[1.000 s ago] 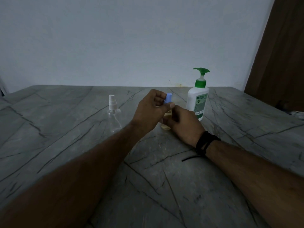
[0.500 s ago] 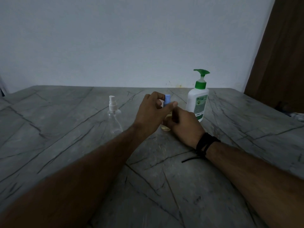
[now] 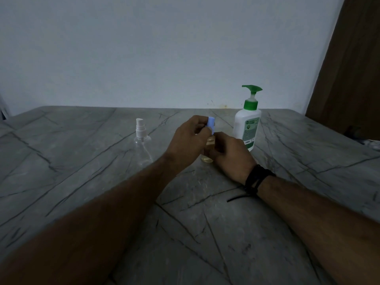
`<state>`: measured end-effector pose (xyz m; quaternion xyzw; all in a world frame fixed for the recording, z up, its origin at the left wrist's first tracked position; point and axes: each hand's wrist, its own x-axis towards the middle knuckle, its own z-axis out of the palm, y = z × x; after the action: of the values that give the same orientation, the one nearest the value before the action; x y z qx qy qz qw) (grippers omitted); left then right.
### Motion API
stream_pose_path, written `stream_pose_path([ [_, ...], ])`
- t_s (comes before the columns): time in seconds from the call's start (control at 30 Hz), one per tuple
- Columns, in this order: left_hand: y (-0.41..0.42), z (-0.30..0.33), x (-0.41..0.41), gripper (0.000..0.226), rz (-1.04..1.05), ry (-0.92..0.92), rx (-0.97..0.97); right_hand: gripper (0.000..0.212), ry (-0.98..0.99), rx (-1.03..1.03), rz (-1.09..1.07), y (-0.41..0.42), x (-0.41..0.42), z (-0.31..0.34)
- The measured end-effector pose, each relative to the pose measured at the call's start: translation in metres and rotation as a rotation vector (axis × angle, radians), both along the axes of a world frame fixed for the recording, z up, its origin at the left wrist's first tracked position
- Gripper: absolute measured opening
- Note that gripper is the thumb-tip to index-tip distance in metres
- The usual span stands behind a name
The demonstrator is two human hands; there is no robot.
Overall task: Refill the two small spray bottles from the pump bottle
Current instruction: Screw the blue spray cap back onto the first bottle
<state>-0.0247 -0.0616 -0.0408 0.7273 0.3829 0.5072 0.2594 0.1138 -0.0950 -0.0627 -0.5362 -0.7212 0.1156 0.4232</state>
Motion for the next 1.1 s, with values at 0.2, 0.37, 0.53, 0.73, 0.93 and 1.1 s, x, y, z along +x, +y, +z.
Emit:
stream_pose_path([
  [0.2, 0.004, 0.003, -0.008, 0.021, -0.049, 0.010, -0.002, 0.038, 0.008, -0.020, -0.017, 0.001, 0.000, 0.001],
  [0.37, 0.001, 0.008, -0.005, 0.029, -0.021, 0.009, -0.039, 0.038, -0.006, -0.017, -0.032, 0.002, -0.001, 0.001],
  [0.53, 0.001, 0.004, -0.006, 0.029, 0.014, -0.013, -0.045, 0.042, 0.002, -0.011, -0.040, 0.004, 0.000, -0.001],
  [0.73, -0.001, 0.003, 0.001, 0.026, -0.013, -0.043, -0.118, 0.043, -0.005, -0.010, -0.013, 0.003, 0.000, -0.001],
  [0.93, -0.003, 0.006, 0.003, 0.027, 0.115, 0.020, 0.006, 0.042, -0.033, -0.027, -0.041, 0.004, -0.001, 0.000],
  [1.1, -0.003, 0.006, 0.004, 0.030, 0.126, 0.135, 0.074, 0.036, -0.056, -0.015, -0.044, 0.002, -0.002, 0.001],
])
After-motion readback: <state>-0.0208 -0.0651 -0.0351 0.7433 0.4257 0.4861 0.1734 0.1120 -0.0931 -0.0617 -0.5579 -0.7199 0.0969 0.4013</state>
